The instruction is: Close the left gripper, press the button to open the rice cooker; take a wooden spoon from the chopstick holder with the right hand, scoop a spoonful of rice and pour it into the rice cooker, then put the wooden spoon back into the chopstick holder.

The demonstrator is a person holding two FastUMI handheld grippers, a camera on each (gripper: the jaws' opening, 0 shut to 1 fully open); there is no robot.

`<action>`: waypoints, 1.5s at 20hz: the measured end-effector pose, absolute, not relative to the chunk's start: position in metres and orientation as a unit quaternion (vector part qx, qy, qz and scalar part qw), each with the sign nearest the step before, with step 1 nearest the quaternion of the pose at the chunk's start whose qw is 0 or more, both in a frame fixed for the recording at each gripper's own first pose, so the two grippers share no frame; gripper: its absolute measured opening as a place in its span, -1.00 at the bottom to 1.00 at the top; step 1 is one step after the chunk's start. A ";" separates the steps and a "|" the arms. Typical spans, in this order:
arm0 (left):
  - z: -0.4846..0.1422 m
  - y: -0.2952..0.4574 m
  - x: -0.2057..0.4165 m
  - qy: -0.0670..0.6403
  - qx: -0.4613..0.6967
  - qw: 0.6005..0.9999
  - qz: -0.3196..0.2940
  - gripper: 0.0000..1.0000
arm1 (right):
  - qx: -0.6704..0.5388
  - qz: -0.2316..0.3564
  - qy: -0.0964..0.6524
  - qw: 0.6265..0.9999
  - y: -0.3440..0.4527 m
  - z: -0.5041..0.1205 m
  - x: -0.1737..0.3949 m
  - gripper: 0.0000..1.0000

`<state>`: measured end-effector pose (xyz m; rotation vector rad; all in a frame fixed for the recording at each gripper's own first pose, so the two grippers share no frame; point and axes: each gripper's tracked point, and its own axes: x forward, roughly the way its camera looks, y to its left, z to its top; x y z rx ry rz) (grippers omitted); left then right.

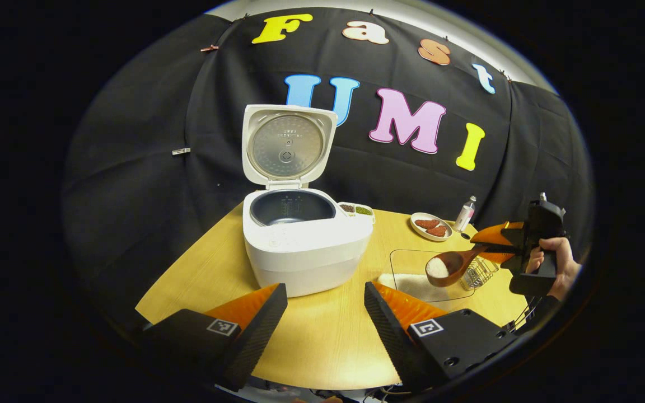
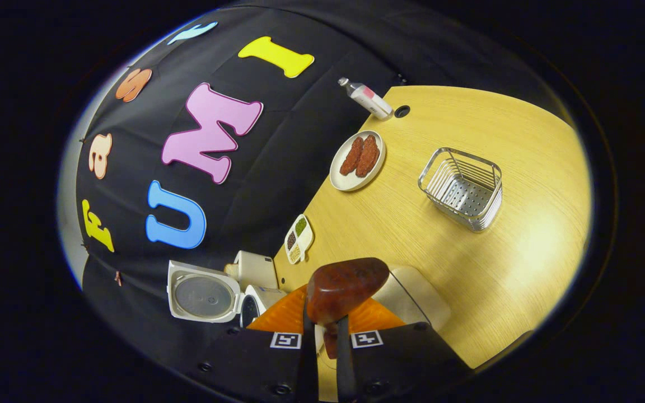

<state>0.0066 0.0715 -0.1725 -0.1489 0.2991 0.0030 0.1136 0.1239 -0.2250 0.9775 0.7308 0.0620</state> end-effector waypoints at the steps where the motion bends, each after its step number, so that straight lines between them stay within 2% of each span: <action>1: -0.173 0.069 0.006 0.149 -0.077 0.986 0.000 0.92 | 0.467 0.033 0.340 0.815 0.125 -0.217 0.116 -0.65; 7: -0.167 0.071 0.002 0.144 -0.075 0.987 0.000 0.92 | 0.492 0.056 0.319 0.808 0.152 -0.175 0.134 -0.65; 13: -0.146 0.090 0.002 0.114 -0.045 0.992 0.010 0.92 | 0.529 0.094 0.311 0.784 0.202 -0.127 0.151 -0.65; 19: -0.146 0.111 0.001 0.110 -0.081 0.990 0.023 0.92 | 0.539 0.133 0.310 0.771 0.271 -0.097 0.170 -0.65; 27: -0.157 0.174 -0.013 0.114 -0.096 0.986 0.079 0.92 | 0.480 0.176 0.322 0.797 0.374 -0.110 0.190 -0.66; 30: -0.168 0.191 -0.020 0.123 -0.115 0.981 0.099 0.92 | 0.428 0.199 0.307 0.826 0.410 -0.111 0.203 -0.65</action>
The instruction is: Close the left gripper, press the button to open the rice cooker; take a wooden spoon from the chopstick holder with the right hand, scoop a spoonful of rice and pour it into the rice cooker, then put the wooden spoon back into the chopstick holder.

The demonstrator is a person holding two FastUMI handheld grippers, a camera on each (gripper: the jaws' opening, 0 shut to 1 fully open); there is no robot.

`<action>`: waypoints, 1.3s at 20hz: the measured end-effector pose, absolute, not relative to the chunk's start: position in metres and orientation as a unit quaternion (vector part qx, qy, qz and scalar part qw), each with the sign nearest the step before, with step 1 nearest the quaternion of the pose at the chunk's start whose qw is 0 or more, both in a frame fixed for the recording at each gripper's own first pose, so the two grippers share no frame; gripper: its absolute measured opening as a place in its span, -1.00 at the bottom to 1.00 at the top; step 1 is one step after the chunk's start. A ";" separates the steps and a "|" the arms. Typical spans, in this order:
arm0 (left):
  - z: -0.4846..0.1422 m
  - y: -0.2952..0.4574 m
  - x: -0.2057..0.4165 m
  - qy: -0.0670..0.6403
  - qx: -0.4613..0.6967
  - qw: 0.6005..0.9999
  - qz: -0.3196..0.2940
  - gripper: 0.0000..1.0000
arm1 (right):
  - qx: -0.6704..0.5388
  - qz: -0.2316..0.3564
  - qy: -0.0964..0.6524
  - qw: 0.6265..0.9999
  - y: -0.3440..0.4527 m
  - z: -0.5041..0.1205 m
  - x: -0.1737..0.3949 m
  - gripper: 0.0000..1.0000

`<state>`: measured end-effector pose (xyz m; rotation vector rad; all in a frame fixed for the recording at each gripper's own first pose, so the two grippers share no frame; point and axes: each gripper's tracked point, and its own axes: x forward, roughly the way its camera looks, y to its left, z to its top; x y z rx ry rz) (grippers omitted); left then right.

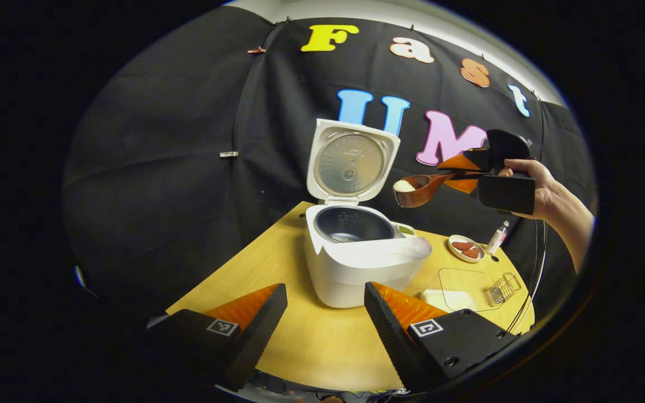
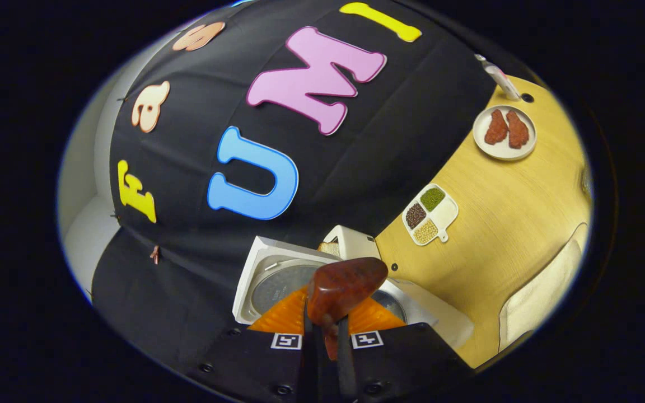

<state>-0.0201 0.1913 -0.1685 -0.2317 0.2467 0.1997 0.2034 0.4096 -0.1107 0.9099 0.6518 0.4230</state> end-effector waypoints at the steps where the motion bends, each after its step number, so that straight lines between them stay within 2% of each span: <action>1: -0.172 0.196 -0.023 0.125 -0.121 0.979 0.105 0.92 | 0.411 0.207 0.300 0.835 0.420 -0.110 0.207 -0.65; 7: -0.180 0.214 -0.027 0.129 -0.144 0.972 0.132 0.96 | 0.293 0.249 0.268 0.883 0.467 -0.121 0.221 -0.66; 17: -0.175 0.218 -0.021 0.120 -0.113 0.976 0.145 0.92 | 0.133 0.300 0.220 0.919 0.511 -0.150 0.221 -0.65; 21: -0.182 0.207 -0.022 0.127 -0.121 0.975 0.134 0.96 | 0.052 0.338 0.185 0.921 0.531 -0.153 0.213 -0.65; 22: -0.183 0.206 -0.023 0.128 -0.118 0.976 0.134 0.92 | 0.019 0.351 0.163 0.922 0.535 -0.151 0.211 -0.67; 24: -0.185 0.206 -0.023 0.129 -0.112 0.976 0.134 0.96 | -0.046 0.382 0.126 0.914 0.547 -0.148 0.201 -0.67; 25: -0.185 0.206 -0.022 0.128 -0.111 0.976 0.133 0.92 | -0.068 0.399 0.117 0.907 0.557 -0.150 0.192 -0.75; 26: -0.184 0.207 -0.022 0.128 -0.111 0.976 0.134 0.92 | -0.085 0.411 0.111 0.901 0.565 -0.153 0.186 -0.66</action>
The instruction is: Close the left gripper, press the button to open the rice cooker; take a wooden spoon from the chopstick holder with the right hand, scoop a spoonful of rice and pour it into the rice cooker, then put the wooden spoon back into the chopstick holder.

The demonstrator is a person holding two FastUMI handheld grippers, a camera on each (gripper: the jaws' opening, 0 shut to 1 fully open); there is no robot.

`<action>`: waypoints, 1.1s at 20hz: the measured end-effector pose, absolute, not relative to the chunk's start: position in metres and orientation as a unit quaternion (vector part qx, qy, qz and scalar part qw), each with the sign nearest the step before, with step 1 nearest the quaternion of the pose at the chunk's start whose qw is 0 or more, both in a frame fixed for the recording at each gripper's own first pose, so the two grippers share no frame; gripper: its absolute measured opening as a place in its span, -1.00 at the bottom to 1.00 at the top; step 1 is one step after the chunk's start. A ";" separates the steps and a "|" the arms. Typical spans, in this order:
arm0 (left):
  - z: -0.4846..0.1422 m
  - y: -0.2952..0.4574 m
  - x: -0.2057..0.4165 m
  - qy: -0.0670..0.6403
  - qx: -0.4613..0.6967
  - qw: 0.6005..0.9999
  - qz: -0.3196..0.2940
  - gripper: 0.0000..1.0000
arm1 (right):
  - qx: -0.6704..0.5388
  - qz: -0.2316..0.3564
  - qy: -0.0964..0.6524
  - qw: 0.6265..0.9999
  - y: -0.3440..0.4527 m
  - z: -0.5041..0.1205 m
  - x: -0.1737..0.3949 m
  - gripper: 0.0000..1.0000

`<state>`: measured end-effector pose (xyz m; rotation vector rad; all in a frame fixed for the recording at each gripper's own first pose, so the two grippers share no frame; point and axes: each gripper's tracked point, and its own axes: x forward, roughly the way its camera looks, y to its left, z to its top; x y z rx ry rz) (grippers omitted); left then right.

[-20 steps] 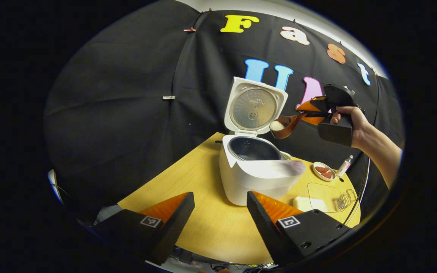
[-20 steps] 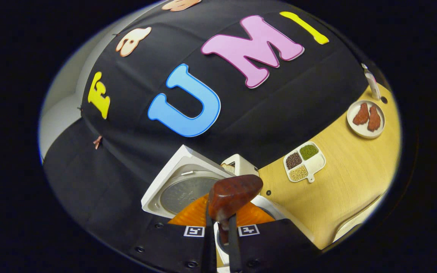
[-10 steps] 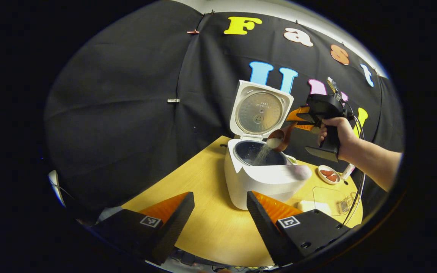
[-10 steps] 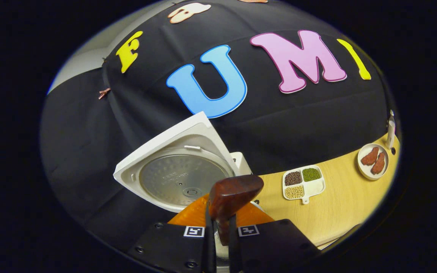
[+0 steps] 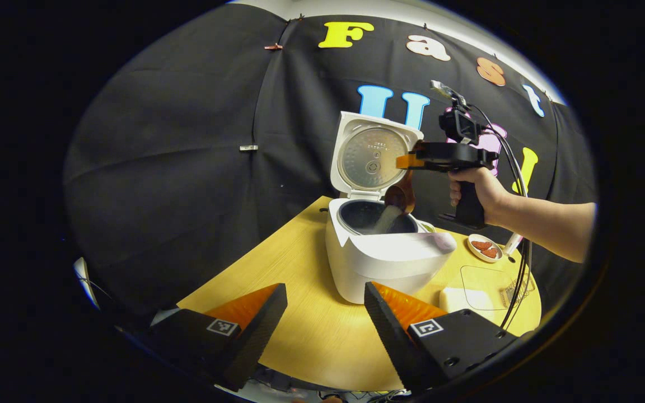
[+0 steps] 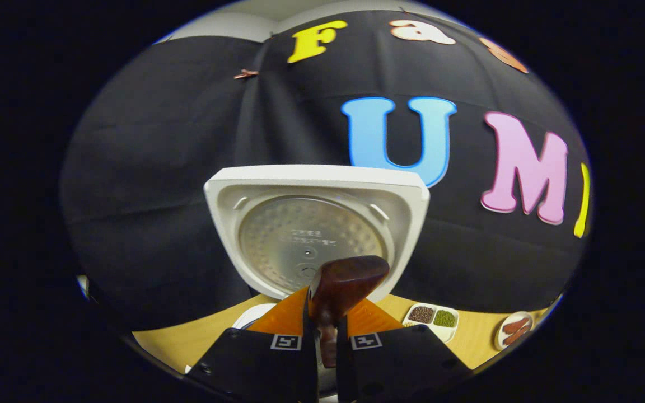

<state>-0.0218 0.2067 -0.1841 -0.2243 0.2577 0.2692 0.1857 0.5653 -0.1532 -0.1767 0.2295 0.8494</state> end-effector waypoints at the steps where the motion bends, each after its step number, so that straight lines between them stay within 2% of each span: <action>1: -0.183 0.208 -0.023 0.126 -0.110 0.977 0.135 0.92 | -0.103 0.419 0.099 0.897 0.571 -0.154 0.179 -0.66; 2: -0.182 0.210 -0.023 0.125 -0.108 0.977 0.137 0.96 | -0.121 0.426 0.086 0.893 0.577 -0.153 0.174 -0.75; 3: -0.182 0.210 -0.023 0.123 -0.106 0.977 0.138 0.96 | -0.141 0.433 0.074 0.887 0.582 -0.154 0.168 -0.75; 4: -0.181 0.213 -0.024 0.122 -0.105 0.977 0.139 0.92 | -0.161 0.442 0.064 0.880 0.588 -0.157 0.162 -0.66; 9: -0.180 0.218 -0.026 0.117 -0.104 0.977 0.146 0.92 | -0.232 0.469 0.052 0.851 0.598 -0.179 0.139 -0.66; 14: -0.181 0.208 -0.030 0.115 -0.108 0.977 0.141 0.92 | -0.144 0.444 0.077 0.881 0.577 -0.142 0.151 -0.66; 15: -0.180 0.205 -0.031 0.114 -0.107 0.978 0.139 0.92 | -0.118 0.438 0.086 0.887 0.568 -0.132 0.155 -0.74; 16: -0.179 0.202 -0.031 0.113 -0.105 0.978 0.137 0.92 | -0.095 0.430 0.094 0.893 0.557 -0.122 0.160 -0.65; 22: -0.169 0.166 -0.030 0.115 -0.099 0.982 0.108 0.92 | 0.011 0.380 0.105 0.919 0.460 -0.058 0.173 -0.65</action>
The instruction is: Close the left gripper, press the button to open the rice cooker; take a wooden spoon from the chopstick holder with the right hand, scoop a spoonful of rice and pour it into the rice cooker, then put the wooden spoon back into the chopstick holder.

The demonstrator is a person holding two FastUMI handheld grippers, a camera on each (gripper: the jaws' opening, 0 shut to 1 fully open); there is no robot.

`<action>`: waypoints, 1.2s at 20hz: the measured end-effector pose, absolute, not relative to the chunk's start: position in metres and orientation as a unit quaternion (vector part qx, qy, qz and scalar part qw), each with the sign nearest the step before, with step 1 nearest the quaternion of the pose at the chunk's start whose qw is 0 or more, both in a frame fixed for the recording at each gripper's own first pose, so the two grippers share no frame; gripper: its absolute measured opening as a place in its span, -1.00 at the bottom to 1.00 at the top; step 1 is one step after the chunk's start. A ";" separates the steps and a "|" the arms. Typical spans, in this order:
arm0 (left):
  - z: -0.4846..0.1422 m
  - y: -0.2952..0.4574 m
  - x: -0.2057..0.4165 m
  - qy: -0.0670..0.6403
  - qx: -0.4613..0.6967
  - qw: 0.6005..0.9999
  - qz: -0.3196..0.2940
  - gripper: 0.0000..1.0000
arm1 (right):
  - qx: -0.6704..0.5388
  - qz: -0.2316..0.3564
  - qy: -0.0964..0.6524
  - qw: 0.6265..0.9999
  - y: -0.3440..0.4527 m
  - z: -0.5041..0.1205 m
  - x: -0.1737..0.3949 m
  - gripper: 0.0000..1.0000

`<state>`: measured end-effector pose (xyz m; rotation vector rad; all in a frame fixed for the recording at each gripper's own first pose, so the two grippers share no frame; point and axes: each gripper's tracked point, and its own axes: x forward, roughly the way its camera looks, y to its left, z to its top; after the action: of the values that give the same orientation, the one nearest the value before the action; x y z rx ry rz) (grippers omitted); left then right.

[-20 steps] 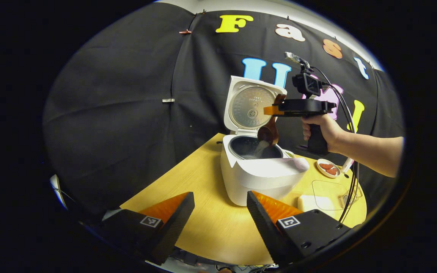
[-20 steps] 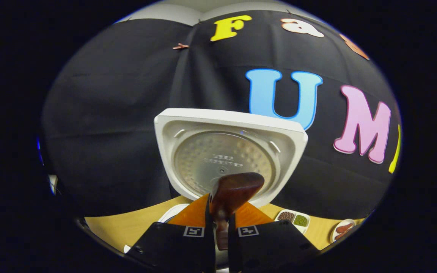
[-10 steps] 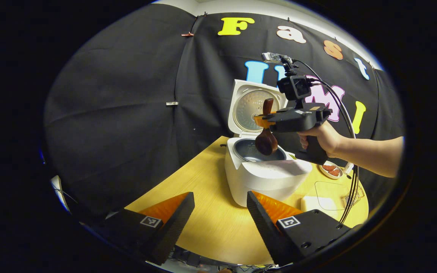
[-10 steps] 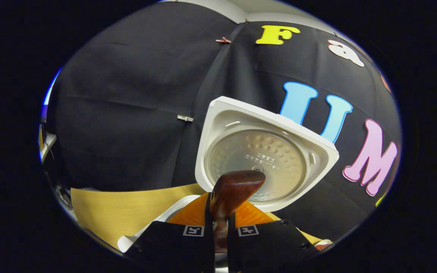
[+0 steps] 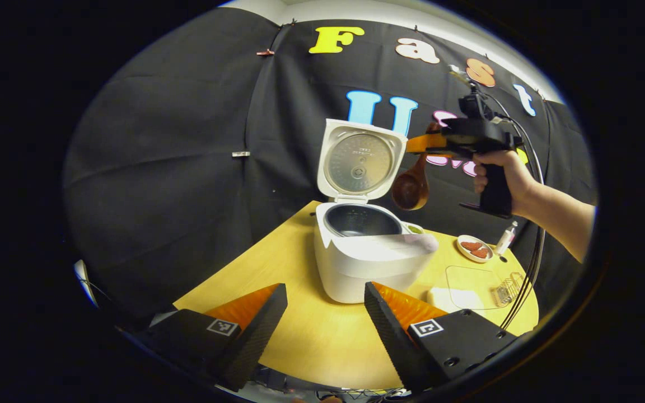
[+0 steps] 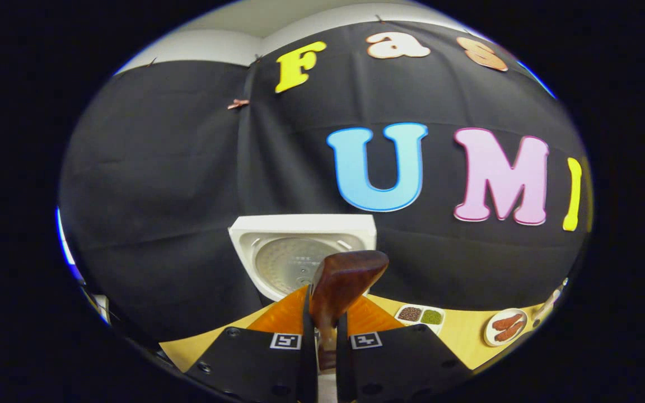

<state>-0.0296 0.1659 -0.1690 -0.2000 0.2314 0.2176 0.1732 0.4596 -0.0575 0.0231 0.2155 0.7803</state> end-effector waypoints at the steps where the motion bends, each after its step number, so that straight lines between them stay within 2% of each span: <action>1: -0.170 0.157 -0.029 0.117 -0.096 0.983 0.102 0.92 | 0.025 0.368 0.103 0.924 0.439 -0.048 0.176 -0.65; 4: -0.162 0.131 -0.026 0.119 -0.090 0.986 0.080 0.92 | 0.053 0.328 0.105 0.937 0.368 -0.030 0.183 -0.66; 14: -0.148 0.037 -0.014 0.128 -0.069 0.989 0.036 0.92 | 0.075 0.187 0.124 0.972 0.130 -0.038 0.197 -0.66; 15: -0.147 0.027 -0.013 0.130 -0.070 0.988 0.035 0.92 | 0.077 0.175 0.126 0.973 0.111 -0.043 0.200 -0.75; 16: -0.145 0.019 -0.012 0.131 -0.069 0.988 0.034 0.92 | 0.076 0.165 0.131 0.975 0.092 -0.050 0.203 -0.66; 21: -0.140 -0.012 -0.008 0.141 -0.059 0.987 0.044 0.92 | 0.074 0.108 0.144 0.981 0.014 -0.091 0.211 -0.65; 24: -0.140 -0.026 -0.010 0.147 -0.061 0.986 0.059 0.92 | 0.085 0.093 0.169 0.977 -0.011 -0.125 0.214 -0.66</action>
<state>-0.0103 -0.0259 -0.1398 -0.1222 0.2945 0.1194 0.2137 -0.0105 -0.1248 0.1708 0.3413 0.1883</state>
